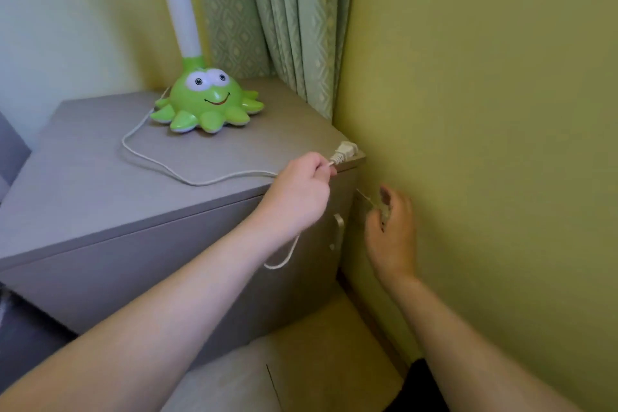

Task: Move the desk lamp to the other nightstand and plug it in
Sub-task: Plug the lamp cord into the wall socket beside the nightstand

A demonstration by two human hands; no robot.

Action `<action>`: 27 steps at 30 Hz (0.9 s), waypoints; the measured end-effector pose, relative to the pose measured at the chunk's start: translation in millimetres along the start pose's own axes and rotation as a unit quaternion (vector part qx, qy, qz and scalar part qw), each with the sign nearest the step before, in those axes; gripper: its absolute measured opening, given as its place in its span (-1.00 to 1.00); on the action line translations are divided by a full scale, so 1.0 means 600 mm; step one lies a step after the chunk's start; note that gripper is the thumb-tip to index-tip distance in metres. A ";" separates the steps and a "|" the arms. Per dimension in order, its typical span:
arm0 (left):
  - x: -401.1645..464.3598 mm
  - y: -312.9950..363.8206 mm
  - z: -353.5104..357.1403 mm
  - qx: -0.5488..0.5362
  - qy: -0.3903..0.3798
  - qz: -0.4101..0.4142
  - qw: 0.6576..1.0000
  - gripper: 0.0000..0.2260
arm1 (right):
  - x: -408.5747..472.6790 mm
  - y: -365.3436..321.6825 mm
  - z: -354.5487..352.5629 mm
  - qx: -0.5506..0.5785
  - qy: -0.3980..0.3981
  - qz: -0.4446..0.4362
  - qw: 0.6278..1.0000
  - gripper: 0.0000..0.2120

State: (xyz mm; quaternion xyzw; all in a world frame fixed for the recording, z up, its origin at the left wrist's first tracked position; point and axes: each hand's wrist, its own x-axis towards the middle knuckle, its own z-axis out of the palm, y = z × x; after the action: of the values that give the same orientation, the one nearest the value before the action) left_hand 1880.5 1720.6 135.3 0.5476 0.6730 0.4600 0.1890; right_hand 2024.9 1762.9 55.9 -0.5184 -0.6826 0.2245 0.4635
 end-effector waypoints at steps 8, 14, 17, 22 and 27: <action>-0.059 -0.068 0.109 0.121 -0.139 -0.045 0.982 -0.75 | -0.042 0.096 -0.010 -0.224 -0.449 0.262 0.824 -0.55; -0.052 -0.111 0.161 0.072 -0.181 -0.107 0.975 -0.80 | -0.030 0.151 0.017 -0.343 -0.540 0.196 0.743 -0.48; -0.045 -0.128 0.180 0.037 -0.187 -0.127 0.973 -0.80 | -0.027 0.180 0.033 -0.349 -0.570 0.191 0.719 -0.44; -0.031 -0.138 0.214 0.071 -0.195 -0.184 0.961 -0.81 | -0.032 0.220 0.053 -0.322 -0.618 0.250 0.672 -0.37; -0.024 -0.122 0.240 0.103 -0.215 -0.141 0.961 -0.83 | -0.026 0.236 0.061 -0.330 -0.618 0.213 0.681 -0.35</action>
State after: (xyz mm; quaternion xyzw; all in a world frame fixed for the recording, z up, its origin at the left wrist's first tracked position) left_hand 1953.3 1768.3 -1.8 0.5495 0.7306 0.2285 0.3348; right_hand 2064.4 1806.2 -79.0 -0.5130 -0.7147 0.3468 -0.3253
